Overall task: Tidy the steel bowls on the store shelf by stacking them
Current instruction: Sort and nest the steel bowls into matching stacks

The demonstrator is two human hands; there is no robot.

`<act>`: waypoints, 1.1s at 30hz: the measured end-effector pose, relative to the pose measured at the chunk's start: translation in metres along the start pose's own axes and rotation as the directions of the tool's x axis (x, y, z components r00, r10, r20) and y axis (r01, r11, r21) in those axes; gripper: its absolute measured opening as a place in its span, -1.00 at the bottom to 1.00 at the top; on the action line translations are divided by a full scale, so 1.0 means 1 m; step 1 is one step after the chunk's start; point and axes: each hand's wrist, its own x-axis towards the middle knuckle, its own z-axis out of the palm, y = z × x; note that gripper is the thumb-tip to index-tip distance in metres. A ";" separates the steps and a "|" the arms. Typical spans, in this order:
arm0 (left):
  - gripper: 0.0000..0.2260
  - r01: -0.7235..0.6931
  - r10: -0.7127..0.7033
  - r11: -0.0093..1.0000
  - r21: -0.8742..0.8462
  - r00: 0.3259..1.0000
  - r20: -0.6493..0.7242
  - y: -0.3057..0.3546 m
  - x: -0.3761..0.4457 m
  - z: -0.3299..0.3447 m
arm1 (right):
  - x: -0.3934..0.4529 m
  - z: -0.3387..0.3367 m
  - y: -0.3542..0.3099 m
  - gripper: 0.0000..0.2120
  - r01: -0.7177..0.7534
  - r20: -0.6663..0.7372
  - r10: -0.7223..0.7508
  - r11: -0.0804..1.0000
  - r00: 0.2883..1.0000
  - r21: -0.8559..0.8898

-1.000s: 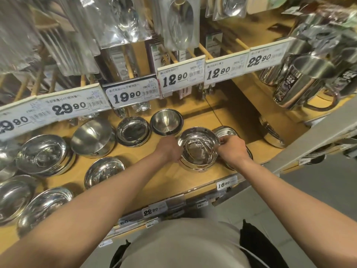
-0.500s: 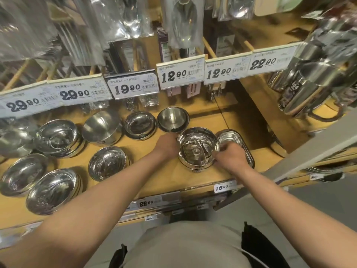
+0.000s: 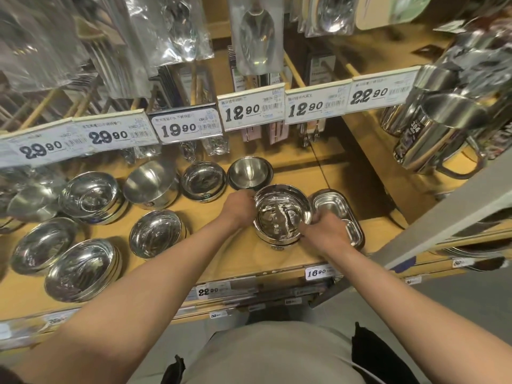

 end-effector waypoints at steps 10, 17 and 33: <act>-0.70 0.042 -0.040 0.992 -0.118 0.999 0.025 -0.003 0.000 0.003 | -0.001 -0.003 -0.002 -0.71 -0.004 0.004 0.004 1.000 1.000 -0.016; -0.76 0.199 -0.159 0.876 -0.440 0.979 0.127 -0.005 -0.007 0.009 | 0.004 -0.009 0.002 -0.78 -0.020 0.066 0.014 0.996 0.998 0.091; -0.74 0.336 -0.287 0.553 -0.763 0.936 0.205 -0.003 -0.033 0.026 | 0.017 -0.018 0.006 -0.66 -0.022 0.103 0.012 0.994 0.995 0.107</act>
